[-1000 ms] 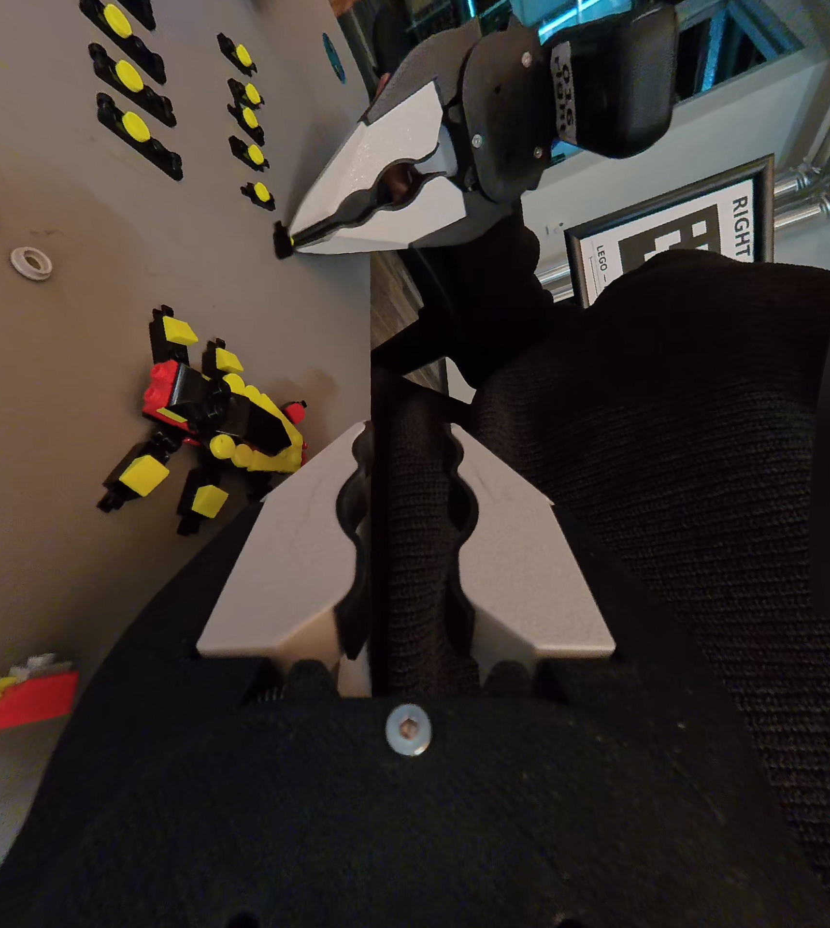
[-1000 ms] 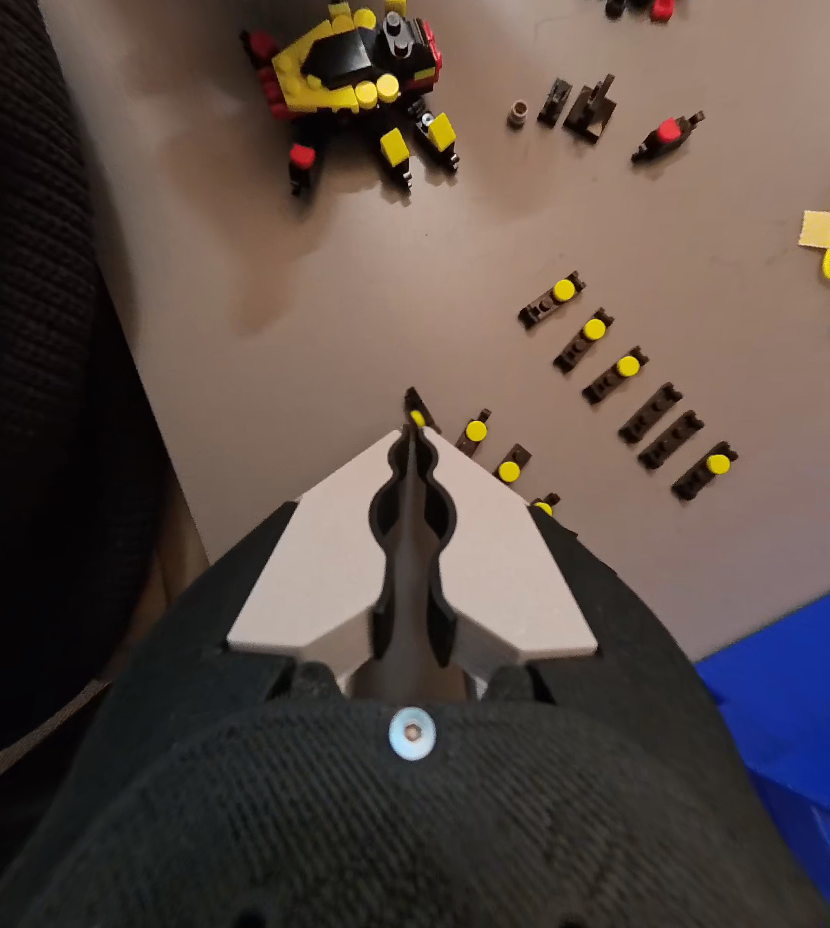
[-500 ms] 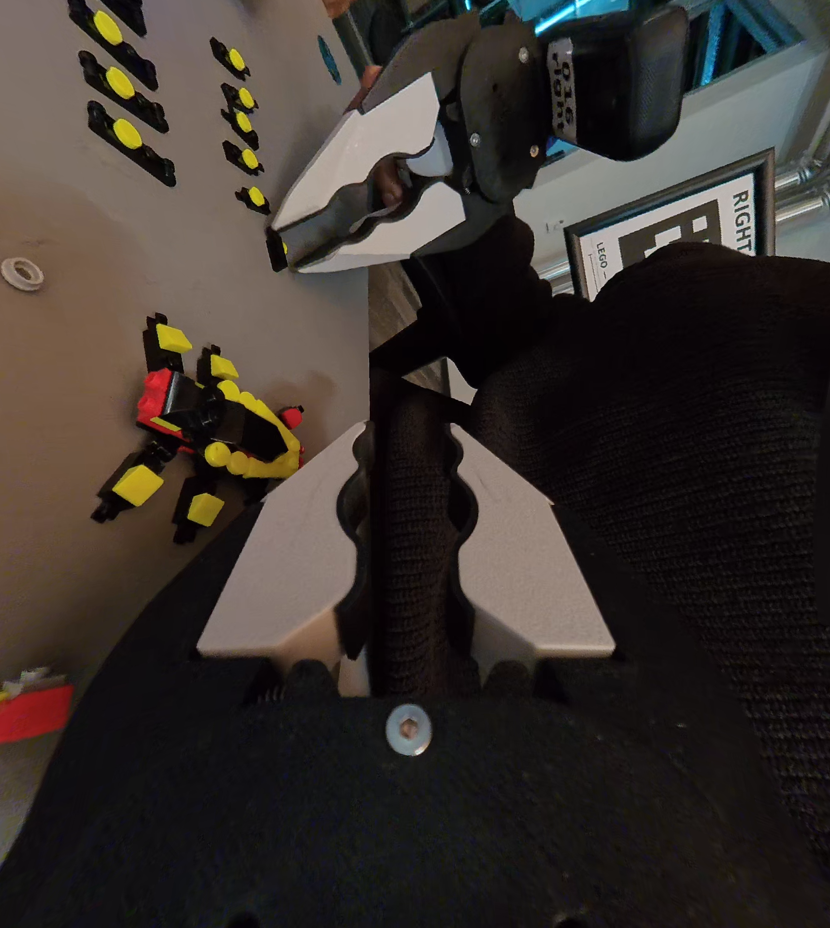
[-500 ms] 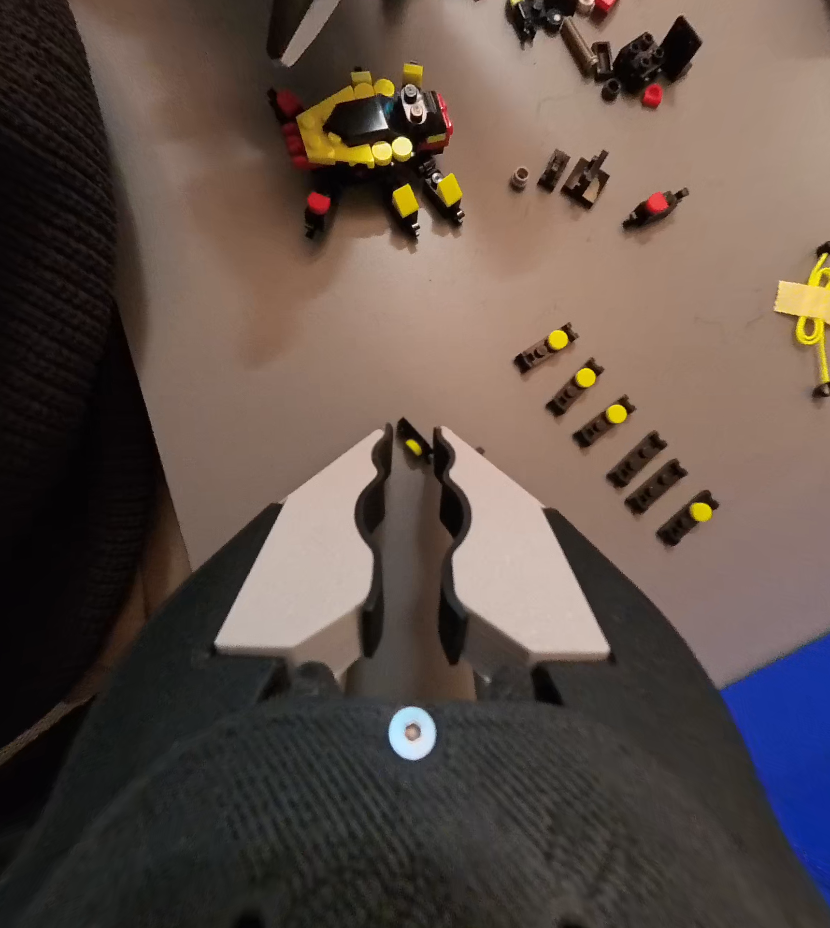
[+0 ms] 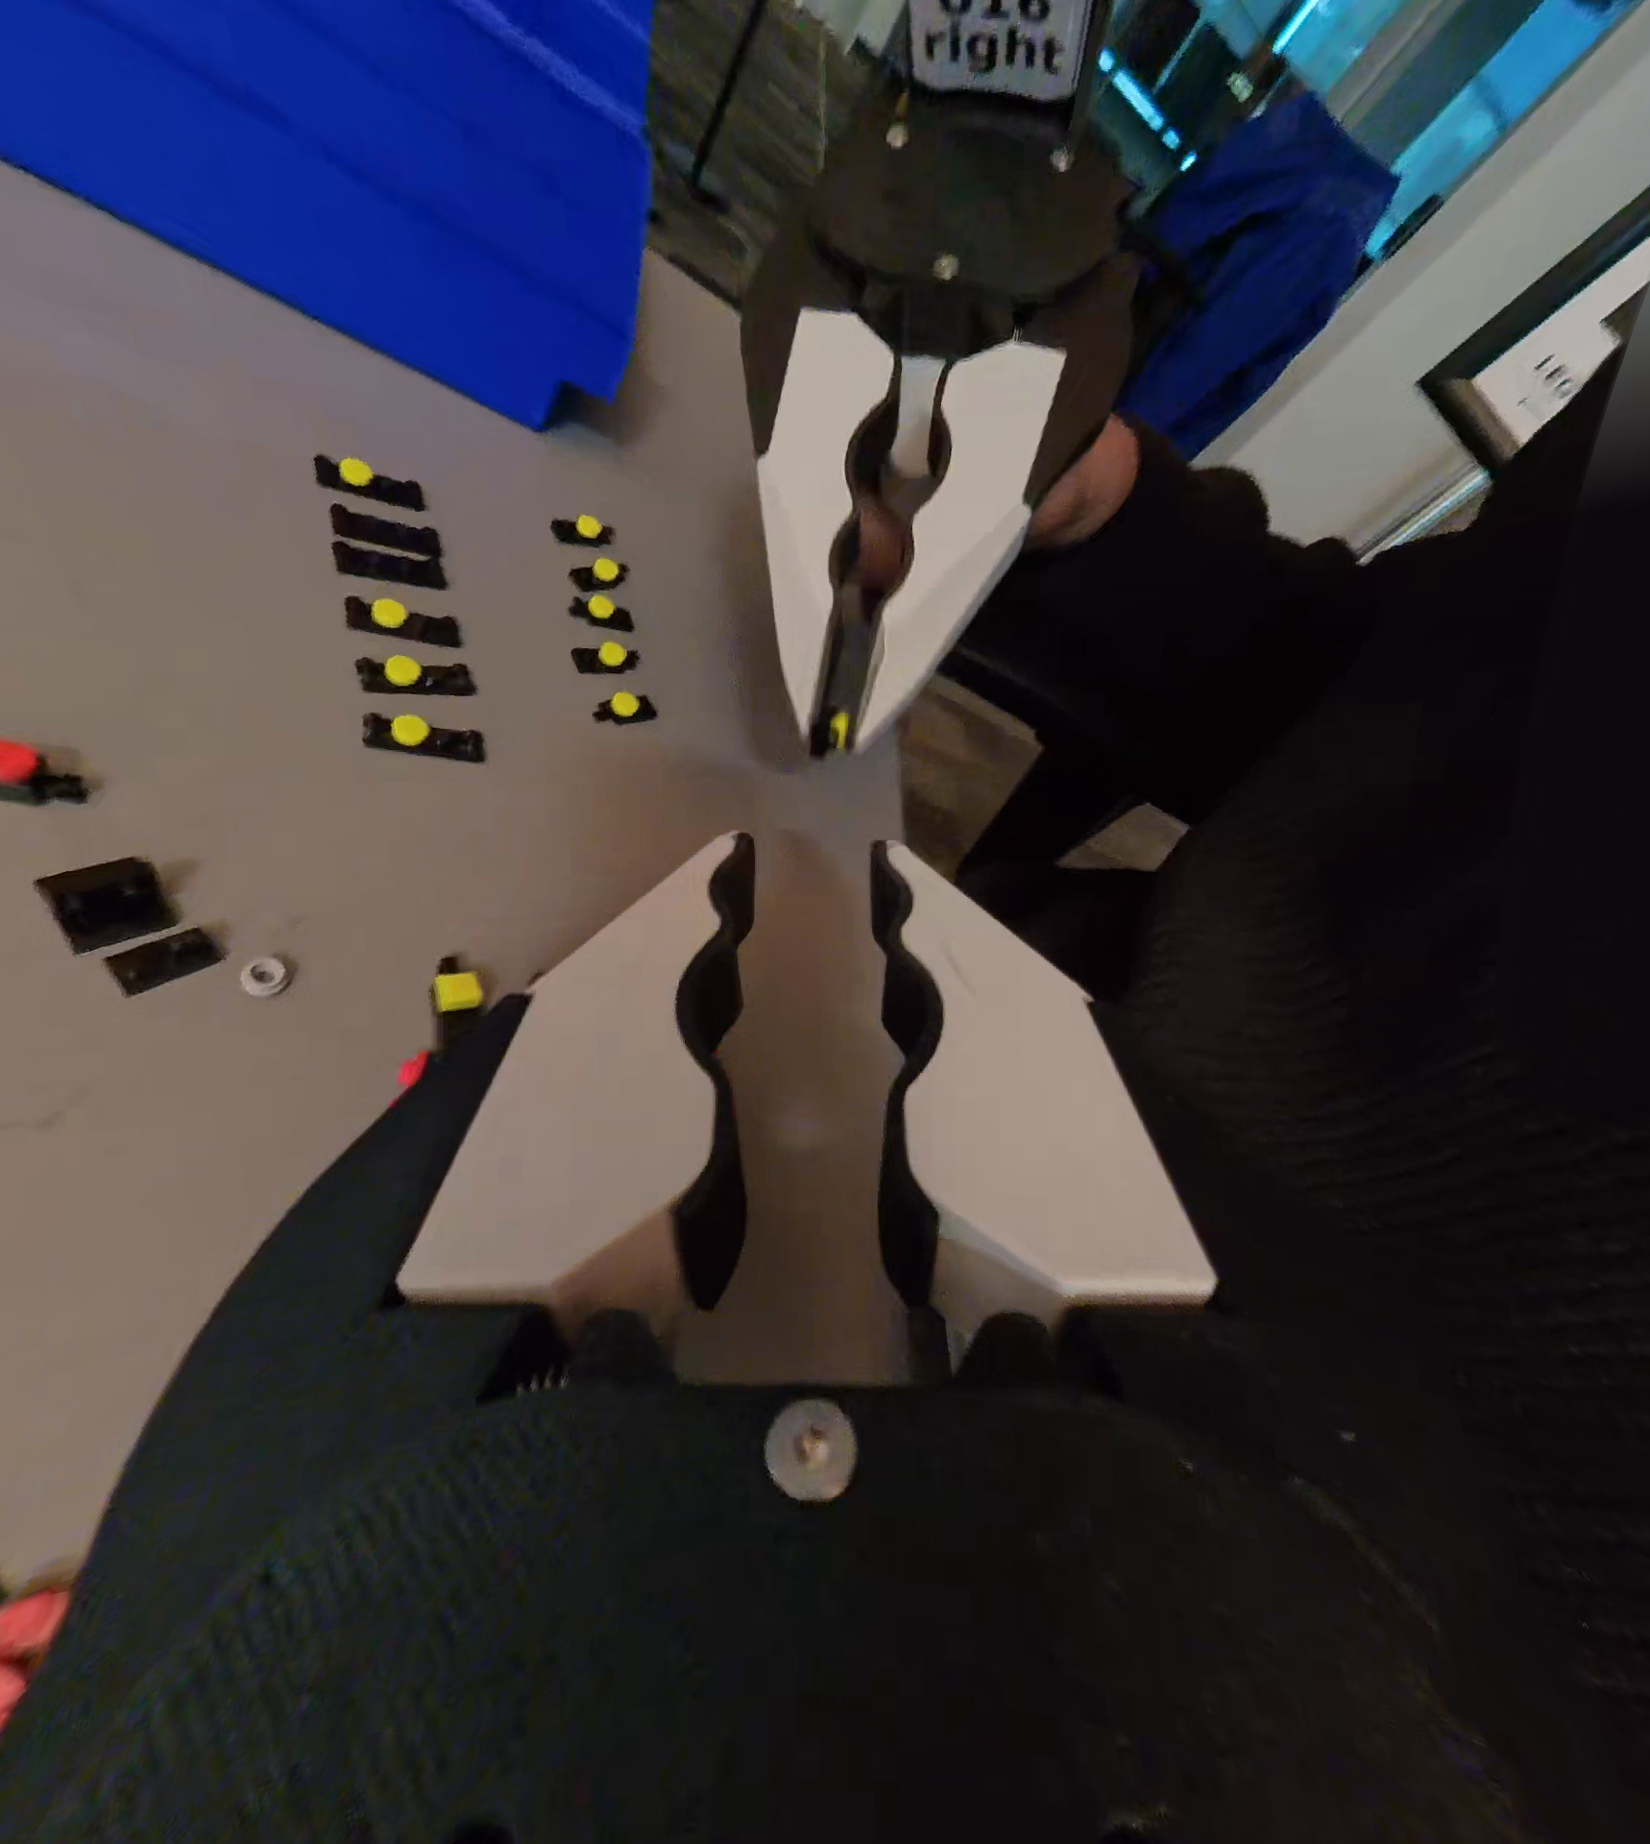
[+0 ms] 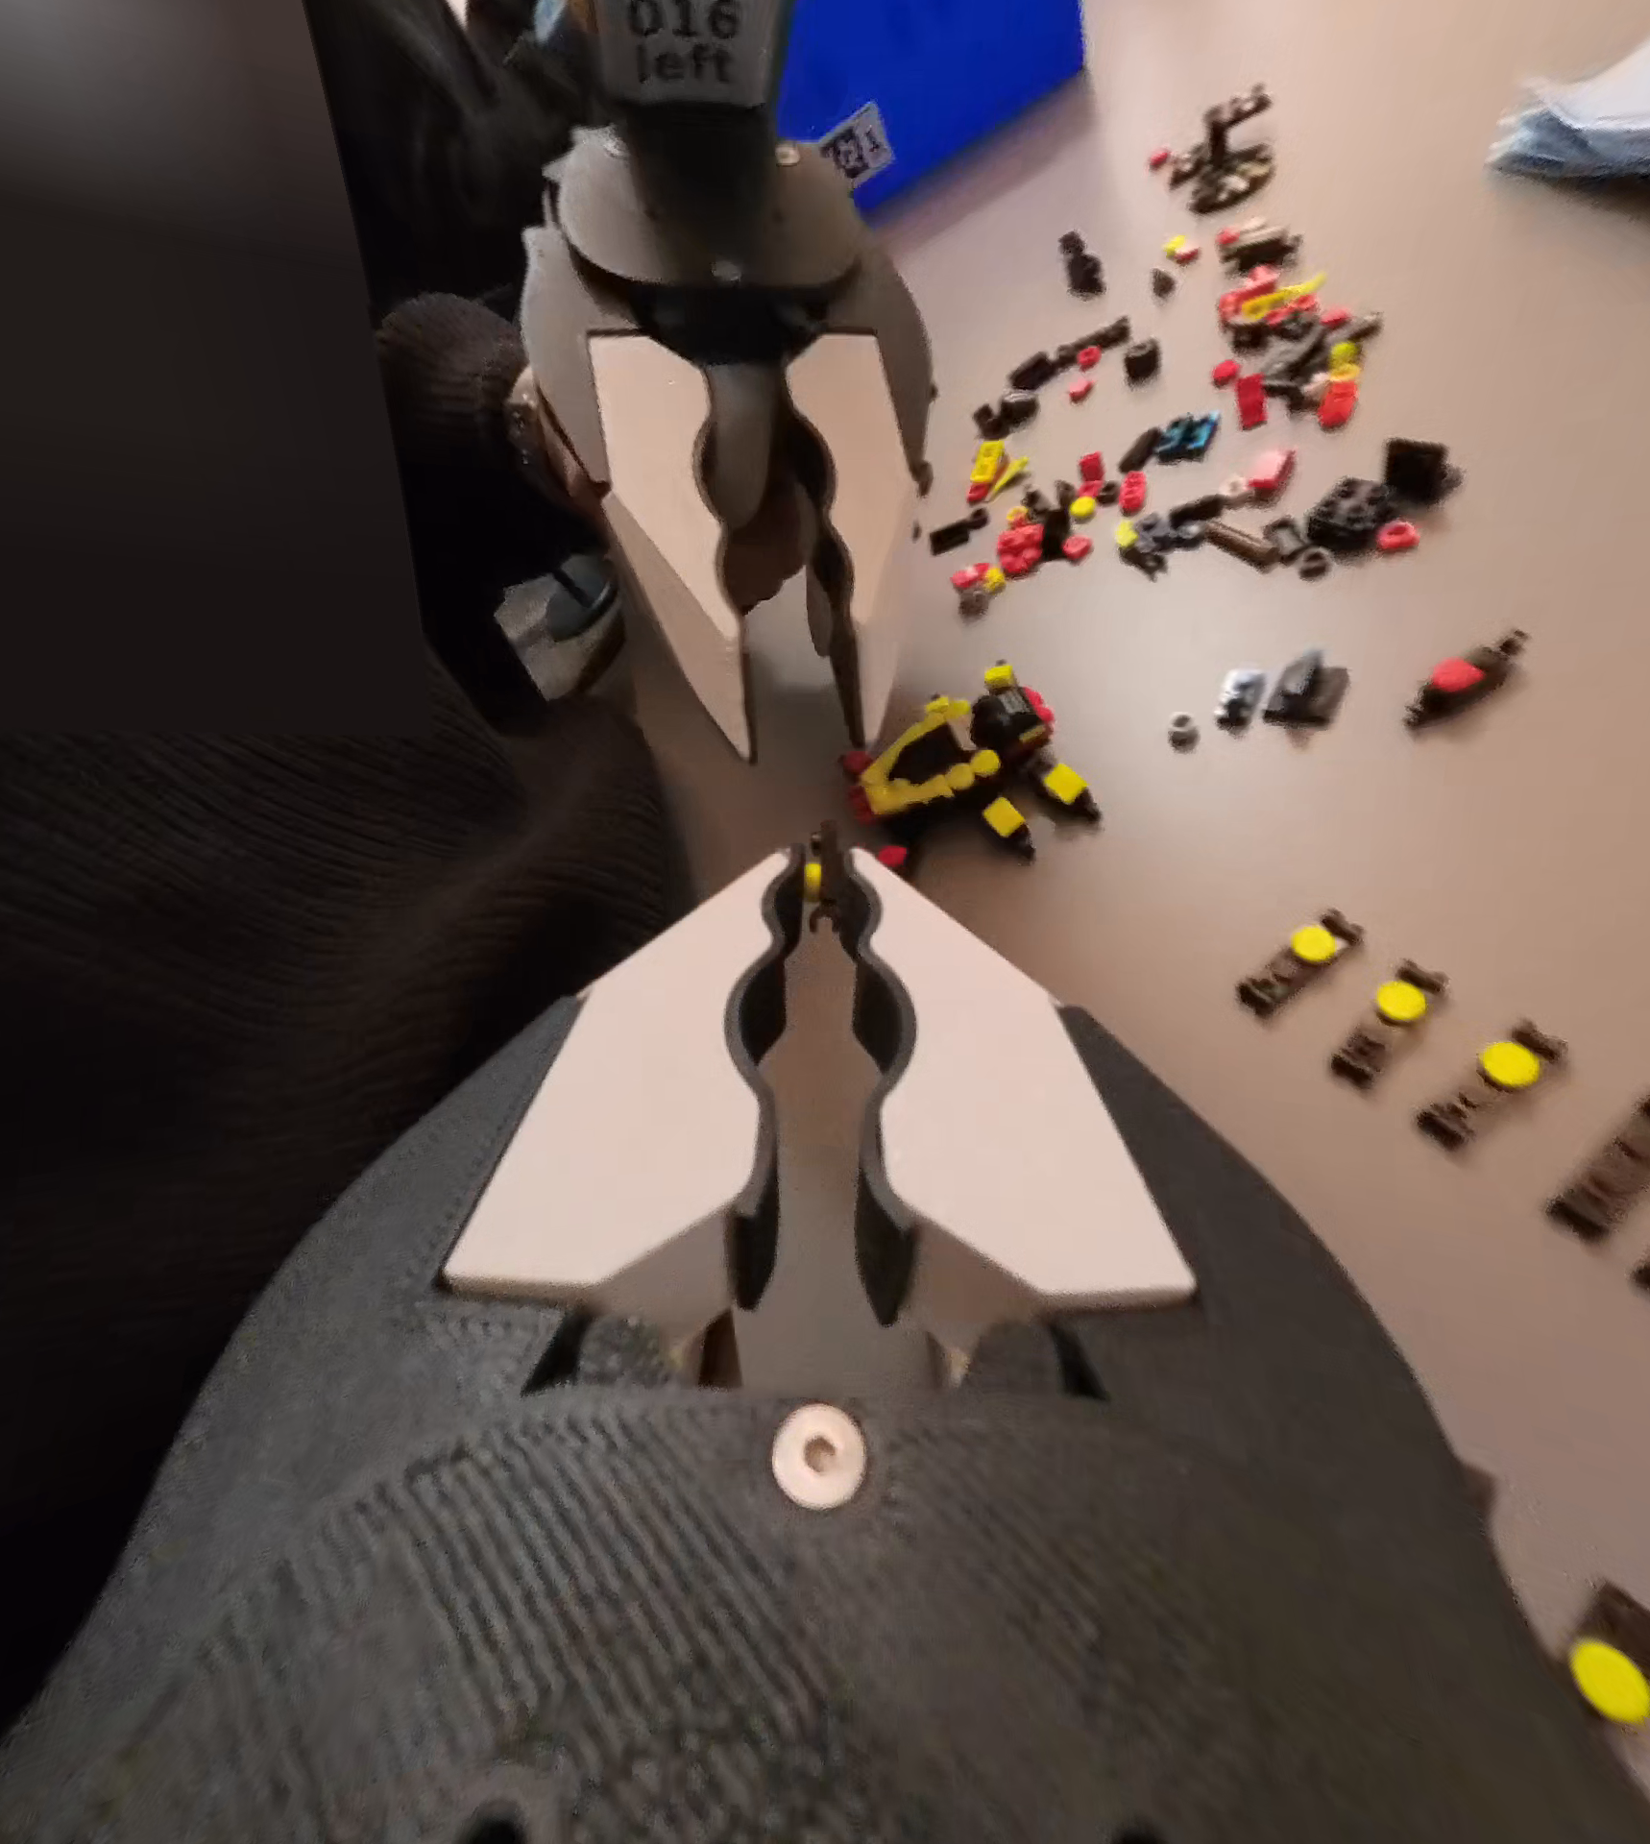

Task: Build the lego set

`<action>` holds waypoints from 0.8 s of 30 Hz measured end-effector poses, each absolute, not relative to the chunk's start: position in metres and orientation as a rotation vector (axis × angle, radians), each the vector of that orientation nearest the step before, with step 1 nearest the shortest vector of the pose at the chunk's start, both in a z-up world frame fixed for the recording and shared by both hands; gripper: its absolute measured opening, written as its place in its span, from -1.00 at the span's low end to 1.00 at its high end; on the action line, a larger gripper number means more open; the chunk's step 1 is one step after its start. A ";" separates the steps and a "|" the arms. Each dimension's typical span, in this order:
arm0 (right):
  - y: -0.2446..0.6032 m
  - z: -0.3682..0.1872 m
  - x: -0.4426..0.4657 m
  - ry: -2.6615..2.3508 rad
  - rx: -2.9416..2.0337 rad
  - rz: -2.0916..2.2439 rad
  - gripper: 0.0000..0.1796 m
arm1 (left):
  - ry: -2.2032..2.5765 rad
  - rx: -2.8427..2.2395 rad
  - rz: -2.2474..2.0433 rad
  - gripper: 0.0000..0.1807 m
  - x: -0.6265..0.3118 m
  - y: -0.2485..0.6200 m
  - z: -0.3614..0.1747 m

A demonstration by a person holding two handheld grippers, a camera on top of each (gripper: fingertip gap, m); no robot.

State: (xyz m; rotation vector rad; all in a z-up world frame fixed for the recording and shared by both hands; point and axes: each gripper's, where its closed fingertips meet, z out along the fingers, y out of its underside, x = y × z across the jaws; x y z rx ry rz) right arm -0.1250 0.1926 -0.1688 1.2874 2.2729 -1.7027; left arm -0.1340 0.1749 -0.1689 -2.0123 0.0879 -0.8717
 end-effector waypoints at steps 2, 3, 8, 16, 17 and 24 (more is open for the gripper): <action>0.182 -0.171 -0.125 2.338 1.254 -1.678 -0.95 | 0.068 -1.989 -0.937 -0.81 -0.128 0.175 -0.166; 0.178 -0.174 -0.124 2.368 1.241 -1.659 -0.95 | 0.064 -1.986 -0.965 -0.81 -0.125 0.175 -0.166; 0.163 -0.174 -0.121 2.380 1.187 -1.661 -0.95 | 0.114 -2.016 -0.961 -0.89 -0.115 0.172 -0.169; 0.162 -0.169 -0.118 2.372 1.159 -1.694 -0.95 | 0.131 -2.016 -0.954 -0.97 -0.111 0.170 -0.168; 0.163 -0.169 -0.118 2.382 1.157 -1.695 -0.94 | 0.135 -2.019 -0.949 -0.97 -0.111 0.170 -0.168; 0.179 -0.177 -0.127 2.877 1.083 -1.592 -0.74 | -0.208 -1.925 -1.136 -0.98 -0.135 0.179 -0.161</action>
